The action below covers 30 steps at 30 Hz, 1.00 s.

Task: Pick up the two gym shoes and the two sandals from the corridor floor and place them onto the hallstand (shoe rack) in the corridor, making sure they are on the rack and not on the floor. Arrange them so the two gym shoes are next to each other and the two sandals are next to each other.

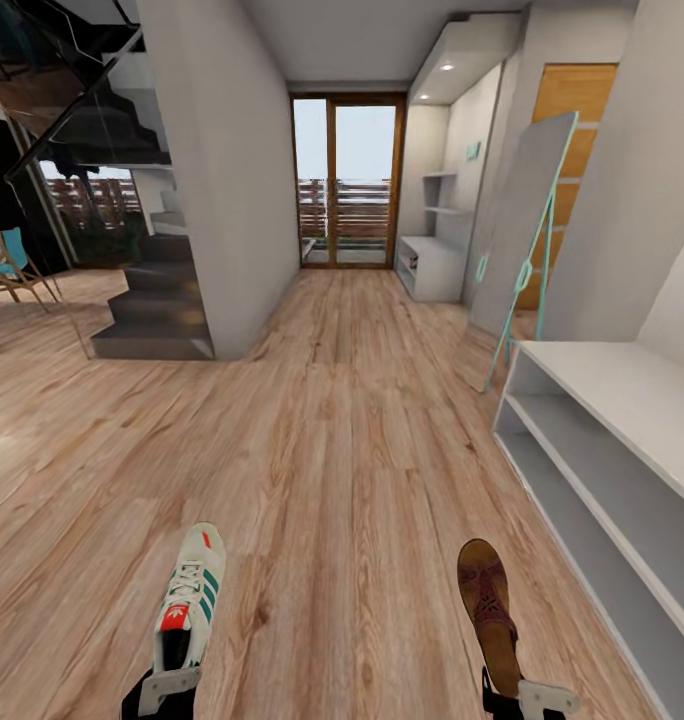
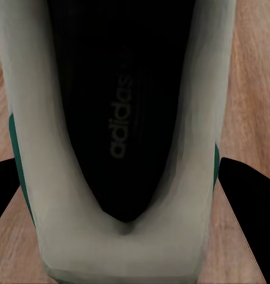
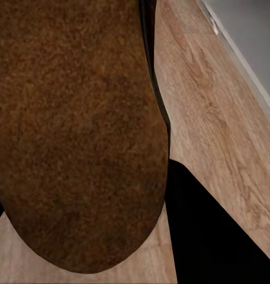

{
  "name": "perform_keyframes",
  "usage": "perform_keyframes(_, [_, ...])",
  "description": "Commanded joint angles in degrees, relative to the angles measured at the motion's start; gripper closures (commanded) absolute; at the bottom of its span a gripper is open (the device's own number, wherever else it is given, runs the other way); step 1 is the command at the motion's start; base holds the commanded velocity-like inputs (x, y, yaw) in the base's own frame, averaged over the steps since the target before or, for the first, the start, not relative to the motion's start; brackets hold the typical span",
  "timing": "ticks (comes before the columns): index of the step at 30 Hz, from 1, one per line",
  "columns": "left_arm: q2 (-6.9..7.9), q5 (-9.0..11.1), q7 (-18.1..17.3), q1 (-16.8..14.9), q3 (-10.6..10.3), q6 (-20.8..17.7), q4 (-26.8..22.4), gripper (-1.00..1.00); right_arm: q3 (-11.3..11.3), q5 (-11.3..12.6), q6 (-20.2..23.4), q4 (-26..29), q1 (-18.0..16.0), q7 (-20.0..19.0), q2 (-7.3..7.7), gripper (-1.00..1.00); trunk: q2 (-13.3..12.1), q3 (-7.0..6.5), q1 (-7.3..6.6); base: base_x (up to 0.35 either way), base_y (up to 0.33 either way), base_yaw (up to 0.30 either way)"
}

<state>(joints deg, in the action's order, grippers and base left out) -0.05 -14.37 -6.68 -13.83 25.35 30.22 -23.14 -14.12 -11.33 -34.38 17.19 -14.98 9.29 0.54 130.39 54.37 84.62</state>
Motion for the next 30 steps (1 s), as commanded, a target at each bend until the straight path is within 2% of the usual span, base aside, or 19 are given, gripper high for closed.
perform_keyframes(1, [-0.04,-0.4,-0.35,-0.06,0.49,0.2,0.02,1.0,-0.21,-0.44,-0.13,-0.05,-0.05,0.2,-0.02,1.0,0.02,0.05,0.02,0.338,0.0,0.0])
perform_keyframes(30, [-0.04,-0.4,-0.35,-0.06,0.49,0.24,0.02,1.0,-0.21,-0.44,-0.14,-0.14,-0.05,0.2,-0.02,1.0,0.02,0.05,0.02,0.338,0.0,0.0])
